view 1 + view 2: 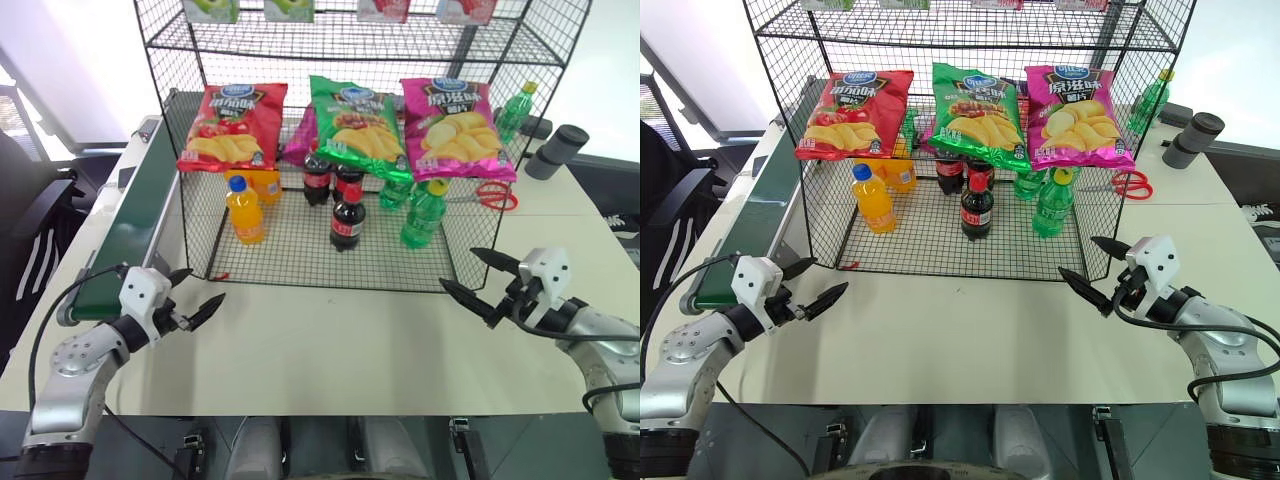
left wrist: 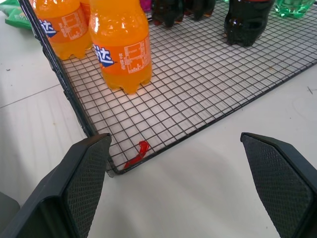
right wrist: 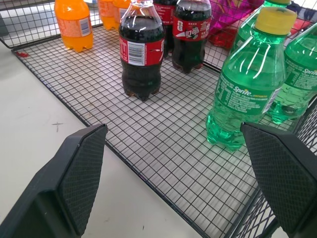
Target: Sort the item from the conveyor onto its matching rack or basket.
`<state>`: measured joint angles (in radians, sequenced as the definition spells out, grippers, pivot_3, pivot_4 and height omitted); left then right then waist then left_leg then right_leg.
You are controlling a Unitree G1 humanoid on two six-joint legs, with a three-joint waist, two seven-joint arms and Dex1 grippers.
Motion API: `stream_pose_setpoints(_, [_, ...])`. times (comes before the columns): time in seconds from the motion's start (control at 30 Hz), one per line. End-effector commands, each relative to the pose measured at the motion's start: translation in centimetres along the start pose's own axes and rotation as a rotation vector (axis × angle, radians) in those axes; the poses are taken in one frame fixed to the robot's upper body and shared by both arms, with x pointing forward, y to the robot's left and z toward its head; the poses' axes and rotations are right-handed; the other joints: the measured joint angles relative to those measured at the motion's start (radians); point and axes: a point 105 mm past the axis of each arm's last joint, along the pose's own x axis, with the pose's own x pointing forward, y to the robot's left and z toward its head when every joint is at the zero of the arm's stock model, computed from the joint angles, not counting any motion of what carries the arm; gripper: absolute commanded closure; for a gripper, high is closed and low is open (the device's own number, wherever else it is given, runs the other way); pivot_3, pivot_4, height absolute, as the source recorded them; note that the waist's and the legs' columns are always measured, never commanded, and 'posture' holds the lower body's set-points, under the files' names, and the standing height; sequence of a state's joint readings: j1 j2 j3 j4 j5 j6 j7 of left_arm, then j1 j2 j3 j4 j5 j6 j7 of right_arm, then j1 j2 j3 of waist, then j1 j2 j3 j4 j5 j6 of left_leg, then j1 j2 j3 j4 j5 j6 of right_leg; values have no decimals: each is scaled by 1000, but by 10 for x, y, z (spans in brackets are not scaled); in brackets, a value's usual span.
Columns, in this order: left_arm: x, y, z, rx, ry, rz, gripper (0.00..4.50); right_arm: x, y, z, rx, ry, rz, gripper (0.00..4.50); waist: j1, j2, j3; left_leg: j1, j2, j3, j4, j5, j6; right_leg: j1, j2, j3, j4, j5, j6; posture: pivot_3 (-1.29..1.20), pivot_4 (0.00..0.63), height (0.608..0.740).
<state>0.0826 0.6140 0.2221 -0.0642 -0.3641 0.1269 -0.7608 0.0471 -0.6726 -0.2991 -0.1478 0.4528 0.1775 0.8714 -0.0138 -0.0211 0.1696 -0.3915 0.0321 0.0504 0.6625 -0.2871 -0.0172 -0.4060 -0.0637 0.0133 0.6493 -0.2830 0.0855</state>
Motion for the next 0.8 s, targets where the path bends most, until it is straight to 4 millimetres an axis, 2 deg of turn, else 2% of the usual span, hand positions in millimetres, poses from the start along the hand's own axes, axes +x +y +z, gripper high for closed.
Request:
stream_pose_setpoints(0.03, [-3,6,14,31,-27,11,0,-2,-5,7,-34,-29,-19,22,0,0,0,0,0,0,0,0,0,0,0,0,0,0,0,0,150,740])
stream_pose_setpoints(0.37, [5,12,15,53,-24,29,0,1,-8,4,-45,-38,-44,22,1,0,0,0,0,0,0,0,0,0,0,0,0,0,0,0,150,740])
stream_pose_setpoints(0.8, [5,10,14,61,-23,27,0,2,-6,3,-47,-40,-44,22,0,0,0,0,0,0,0,0,0,0,0,0,1,0,0,0,150,740])
